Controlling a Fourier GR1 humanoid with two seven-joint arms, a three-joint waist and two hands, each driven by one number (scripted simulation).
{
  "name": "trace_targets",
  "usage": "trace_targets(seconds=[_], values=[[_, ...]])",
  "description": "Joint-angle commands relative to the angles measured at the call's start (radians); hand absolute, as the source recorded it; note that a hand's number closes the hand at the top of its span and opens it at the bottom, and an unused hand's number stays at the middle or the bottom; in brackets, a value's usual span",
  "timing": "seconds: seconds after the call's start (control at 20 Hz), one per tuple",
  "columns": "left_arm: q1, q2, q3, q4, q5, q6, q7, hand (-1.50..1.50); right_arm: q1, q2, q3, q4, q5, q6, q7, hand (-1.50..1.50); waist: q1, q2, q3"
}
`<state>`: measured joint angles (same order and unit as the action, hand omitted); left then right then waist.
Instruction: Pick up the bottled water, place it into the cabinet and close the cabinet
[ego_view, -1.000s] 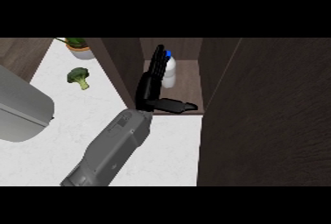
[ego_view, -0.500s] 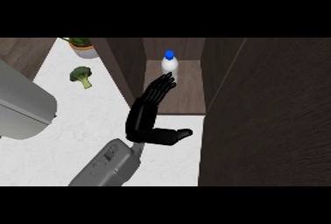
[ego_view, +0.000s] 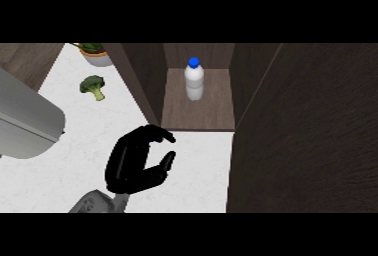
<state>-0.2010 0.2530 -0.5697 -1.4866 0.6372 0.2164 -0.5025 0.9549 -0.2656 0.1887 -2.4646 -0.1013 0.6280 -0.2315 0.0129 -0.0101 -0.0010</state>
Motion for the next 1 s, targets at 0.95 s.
trace_targets(seconds=[0.95], values=[[0.404, 0.315, 0.262, -0.304, 0.222, -0.191, -0.013, -1.5, -0.108, -0.148, 0.455, -0.239, 0.277, 0.111, 0.164, 1.5, 0.02, -0.01, -0.013]])
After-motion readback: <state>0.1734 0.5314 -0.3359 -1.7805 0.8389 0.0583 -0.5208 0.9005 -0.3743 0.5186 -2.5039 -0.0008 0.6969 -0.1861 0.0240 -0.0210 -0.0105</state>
